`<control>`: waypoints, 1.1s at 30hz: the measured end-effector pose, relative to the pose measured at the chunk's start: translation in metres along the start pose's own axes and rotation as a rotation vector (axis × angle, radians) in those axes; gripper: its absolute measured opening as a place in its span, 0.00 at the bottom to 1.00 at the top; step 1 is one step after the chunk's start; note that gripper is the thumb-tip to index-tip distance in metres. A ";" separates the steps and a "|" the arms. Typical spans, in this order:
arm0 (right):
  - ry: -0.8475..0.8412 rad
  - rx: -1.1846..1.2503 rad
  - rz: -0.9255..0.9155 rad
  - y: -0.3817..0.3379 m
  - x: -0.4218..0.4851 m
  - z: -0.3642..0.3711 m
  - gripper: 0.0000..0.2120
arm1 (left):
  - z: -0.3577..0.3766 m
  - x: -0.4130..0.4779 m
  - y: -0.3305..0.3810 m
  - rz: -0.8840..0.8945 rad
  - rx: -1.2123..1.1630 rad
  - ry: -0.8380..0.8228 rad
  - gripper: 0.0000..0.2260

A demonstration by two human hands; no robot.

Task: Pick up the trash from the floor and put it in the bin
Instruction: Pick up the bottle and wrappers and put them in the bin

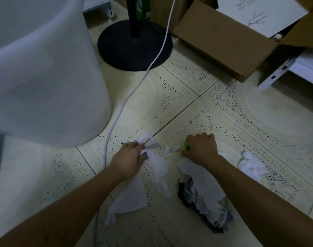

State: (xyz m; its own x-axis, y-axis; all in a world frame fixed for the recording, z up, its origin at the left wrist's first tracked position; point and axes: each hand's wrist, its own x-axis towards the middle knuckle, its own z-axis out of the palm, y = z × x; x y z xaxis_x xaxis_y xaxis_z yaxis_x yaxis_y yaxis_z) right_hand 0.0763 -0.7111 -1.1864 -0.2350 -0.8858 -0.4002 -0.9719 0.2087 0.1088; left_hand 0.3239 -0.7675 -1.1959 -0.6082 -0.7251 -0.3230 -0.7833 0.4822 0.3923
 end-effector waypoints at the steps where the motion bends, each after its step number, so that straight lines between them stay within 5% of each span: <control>1: 0.001 0.003 -0.006 -0.001 0.001 0.001 0.24 | -0.003 0.000 -0.001 0.017 -0.048 0.018 0.13; 6: -0.025 0.008 0.018 -0.001 -0.002 0.001 0.35 | -0.030 0.001 -0.002 -0.034 -0.122 0.084 0.14; 11: -0.044 -0.018 0.062 0.009 -0.007 0.003 0.24 | -0.053 0.006 0.004 -0.056 -0.053 0.208 0.14; 17: -0.018 0.534 0.057 0.008 -0.022 -0.011 0.20 | -0.075 0.002 0.021 0.018 -0.044 0.264 0.12; 27: 0.116 0.912 0.097 0.010 -0.057 -0.027 0.22 | -0.090 -0.013 0.036 0.089 -0.018 0.277 0.14; 33: 0.180 1.179 0.063 0.003 -0.071 -0.076 0.13 | -0.148 -0.019 0.057 0.187 -0.123 0.293 0.10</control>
State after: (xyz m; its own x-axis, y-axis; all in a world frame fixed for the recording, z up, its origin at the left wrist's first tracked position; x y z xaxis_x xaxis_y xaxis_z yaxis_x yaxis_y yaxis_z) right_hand 0.0908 -0.6793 -1.0884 -0.3692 -0.8860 -0.2804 -0.3936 0.4224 -0.8165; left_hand 0.3097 -0.7988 -1.0395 -0.6630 -0.7484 0.0175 -0.6295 0.5700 0.5280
